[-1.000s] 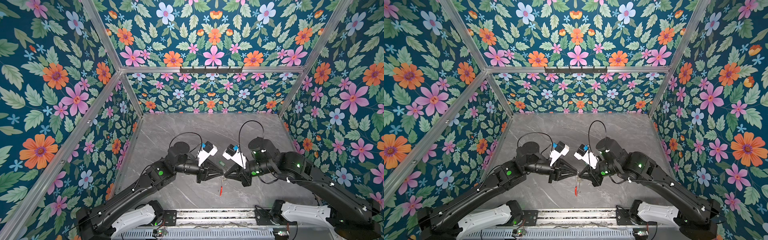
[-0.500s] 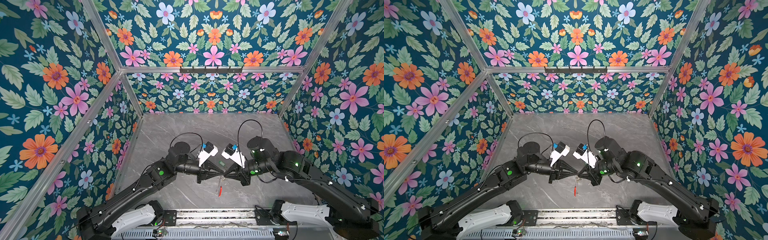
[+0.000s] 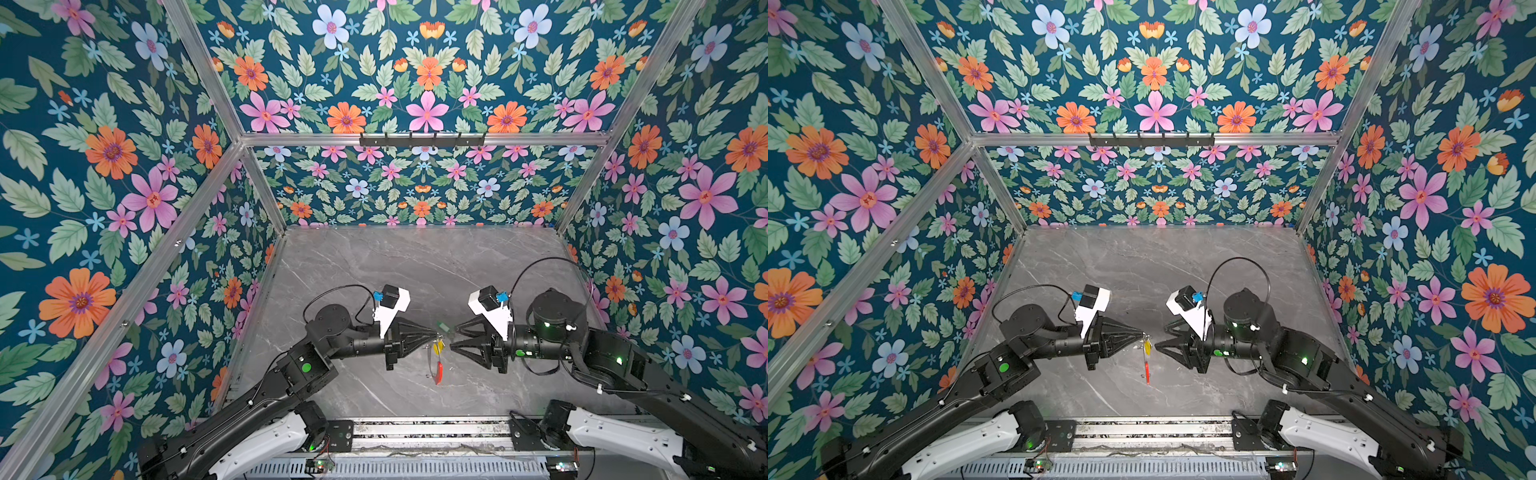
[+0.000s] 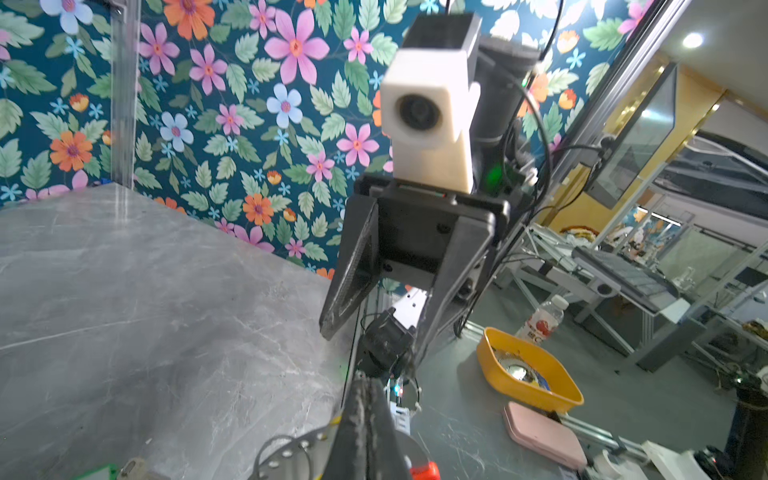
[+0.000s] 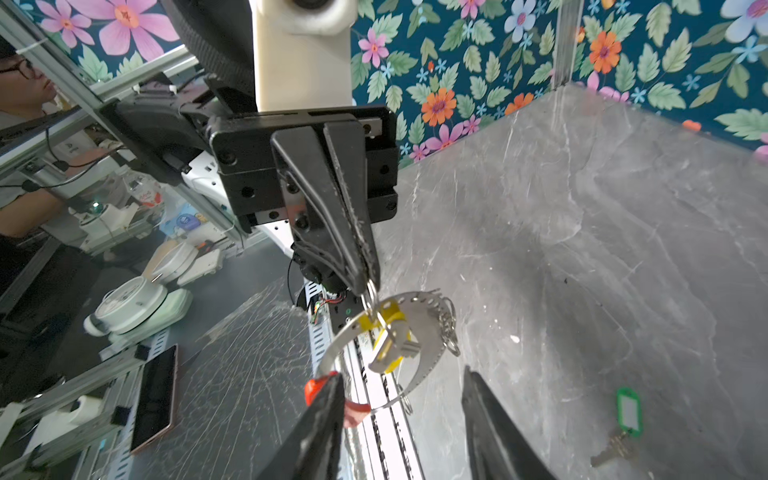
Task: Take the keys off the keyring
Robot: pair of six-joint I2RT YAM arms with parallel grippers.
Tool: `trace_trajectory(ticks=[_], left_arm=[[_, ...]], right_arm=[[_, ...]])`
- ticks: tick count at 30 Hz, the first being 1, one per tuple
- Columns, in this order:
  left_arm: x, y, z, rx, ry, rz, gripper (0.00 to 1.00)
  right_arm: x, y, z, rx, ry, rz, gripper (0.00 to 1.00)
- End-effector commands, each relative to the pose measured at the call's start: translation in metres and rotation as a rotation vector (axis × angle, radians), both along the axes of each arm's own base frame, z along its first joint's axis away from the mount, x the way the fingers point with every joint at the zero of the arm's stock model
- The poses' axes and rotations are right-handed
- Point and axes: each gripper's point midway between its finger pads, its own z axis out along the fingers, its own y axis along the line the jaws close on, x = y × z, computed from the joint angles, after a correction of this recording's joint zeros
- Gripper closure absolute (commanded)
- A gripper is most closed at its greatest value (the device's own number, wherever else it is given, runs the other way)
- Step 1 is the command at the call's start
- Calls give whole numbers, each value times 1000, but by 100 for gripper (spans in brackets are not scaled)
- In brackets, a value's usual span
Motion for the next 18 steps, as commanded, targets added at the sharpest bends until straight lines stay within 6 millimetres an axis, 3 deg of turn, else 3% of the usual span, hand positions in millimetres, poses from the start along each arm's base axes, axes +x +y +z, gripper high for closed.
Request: trace_trajectory(ticks=[1, 7, 18], left_arm=[[5, 9, 35, -163, -67, 57, 100], [7, 14, 40, -225, -65, 81, 100], [7, 8, 34, -233, -39, 54, 100]], right_arm=[[8, 8, 35, 171, -104, -21, 52], [2, 21, 27, 214, -153, 17, 49], [19, 37, 11, 173, -166, -33, 49]])
